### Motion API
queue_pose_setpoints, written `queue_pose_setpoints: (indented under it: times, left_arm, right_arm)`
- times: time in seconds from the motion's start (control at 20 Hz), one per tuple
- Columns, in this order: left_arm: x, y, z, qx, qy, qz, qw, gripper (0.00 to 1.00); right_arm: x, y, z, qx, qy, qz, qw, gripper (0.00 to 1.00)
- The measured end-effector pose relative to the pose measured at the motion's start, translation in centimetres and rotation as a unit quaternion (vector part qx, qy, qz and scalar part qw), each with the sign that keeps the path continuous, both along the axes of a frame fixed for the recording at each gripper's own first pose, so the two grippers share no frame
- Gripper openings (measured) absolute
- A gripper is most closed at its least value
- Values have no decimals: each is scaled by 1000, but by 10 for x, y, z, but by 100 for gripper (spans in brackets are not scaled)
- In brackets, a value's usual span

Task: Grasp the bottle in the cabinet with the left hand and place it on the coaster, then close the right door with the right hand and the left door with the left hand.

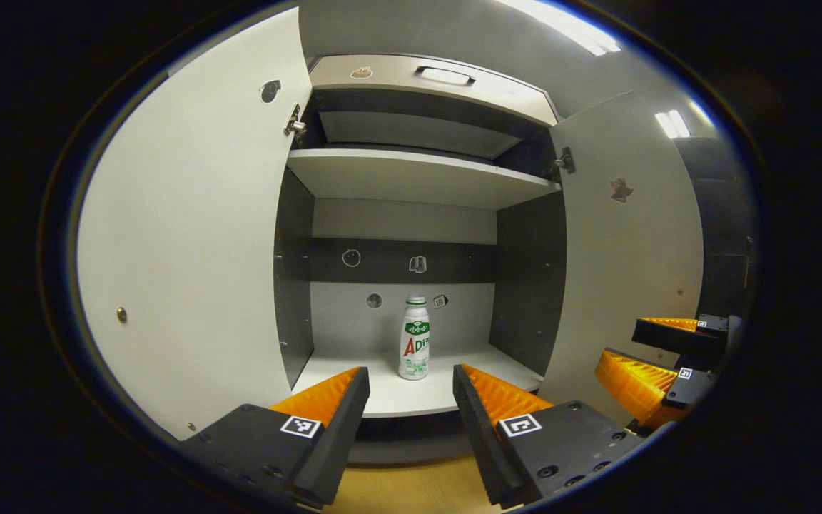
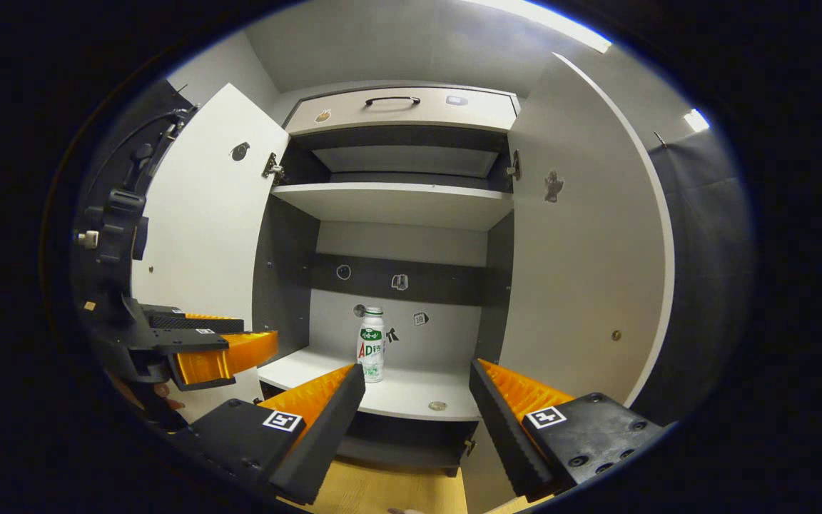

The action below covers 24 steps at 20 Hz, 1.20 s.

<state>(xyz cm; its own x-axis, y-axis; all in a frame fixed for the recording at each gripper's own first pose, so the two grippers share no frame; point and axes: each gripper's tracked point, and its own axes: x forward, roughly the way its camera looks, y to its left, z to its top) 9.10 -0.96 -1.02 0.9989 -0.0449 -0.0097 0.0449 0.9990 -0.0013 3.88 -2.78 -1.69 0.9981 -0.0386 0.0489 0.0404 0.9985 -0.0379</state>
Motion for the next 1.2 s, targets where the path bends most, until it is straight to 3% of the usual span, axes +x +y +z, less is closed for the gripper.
queue_pose_setpoints:
  times: [0.25, 0.85, 1.2]
  left_arm:
    - [45, -3, -3, 5, 5, 18, 1000, 76]
    - [155, -29, -23, 2, 15, 0, 1000, 76]
    - [212, -26, -33, 20, 8, 4, 1000, 76]
  right_arm:
    - [22, -5, 2, -11, -18, 31, 999, 98]
    - [65, -16, -11, -13, -22, 61, 998, 97]
    - [100, -12, -38, -11, 8, 81, 997, 98]
